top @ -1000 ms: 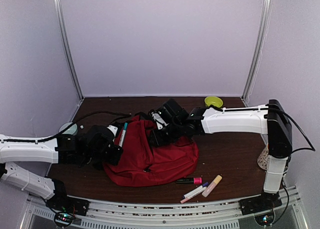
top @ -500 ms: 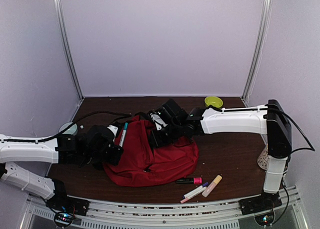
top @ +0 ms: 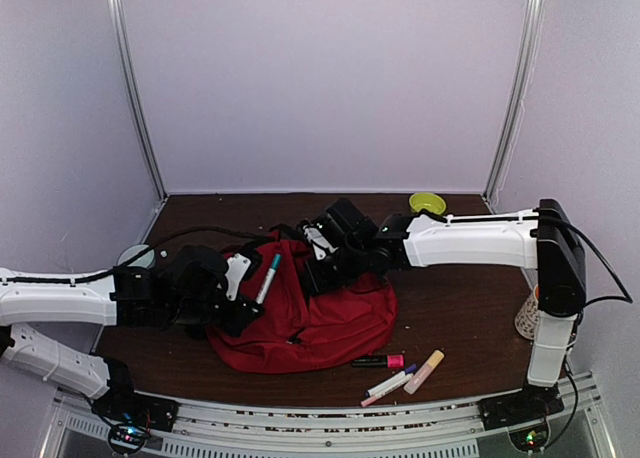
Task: Pack the student bag
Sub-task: Pick up the student bag from the upper front pocket.
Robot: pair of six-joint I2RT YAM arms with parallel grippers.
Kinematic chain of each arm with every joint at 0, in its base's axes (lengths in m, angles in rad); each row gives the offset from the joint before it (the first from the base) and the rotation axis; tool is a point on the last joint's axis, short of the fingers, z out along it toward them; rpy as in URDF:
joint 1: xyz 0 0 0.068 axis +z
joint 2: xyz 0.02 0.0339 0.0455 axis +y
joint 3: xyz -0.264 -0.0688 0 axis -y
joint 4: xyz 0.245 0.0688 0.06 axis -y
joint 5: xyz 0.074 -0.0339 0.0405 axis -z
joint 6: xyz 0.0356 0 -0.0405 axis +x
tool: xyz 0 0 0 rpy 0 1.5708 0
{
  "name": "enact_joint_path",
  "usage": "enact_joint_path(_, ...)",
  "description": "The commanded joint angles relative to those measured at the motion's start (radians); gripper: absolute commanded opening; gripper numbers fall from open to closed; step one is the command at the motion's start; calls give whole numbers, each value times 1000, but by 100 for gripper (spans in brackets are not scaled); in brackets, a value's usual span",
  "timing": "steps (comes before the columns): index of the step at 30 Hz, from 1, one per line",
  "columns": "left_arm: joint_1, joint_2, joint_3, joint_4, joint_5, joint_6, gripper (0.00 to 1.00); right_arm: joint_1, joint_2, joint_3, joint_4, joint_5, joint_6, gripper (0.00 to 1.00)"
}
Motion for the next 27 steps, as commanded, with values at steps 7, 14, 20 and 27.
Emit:
enact_joint_path(7, 5, 84, 159, -90, 323, -53, 0, -3, -152, -97, 47, 28, 9, 0)
enact_joint_path(14, 5, 207, 287, -266, 295, -74, 0, -2, -185, -133, 70, 44, 15, 0)
enact_joint_path(20, 5, 270, 352, -383, 240, -84, 0, 2, -193, -139, 65, 61, 5, 0)
enact_joint_path(27, 15, 313, 363, -430, 223, -95, 0, 8, -212, -144, 65, 72, -9, 0)
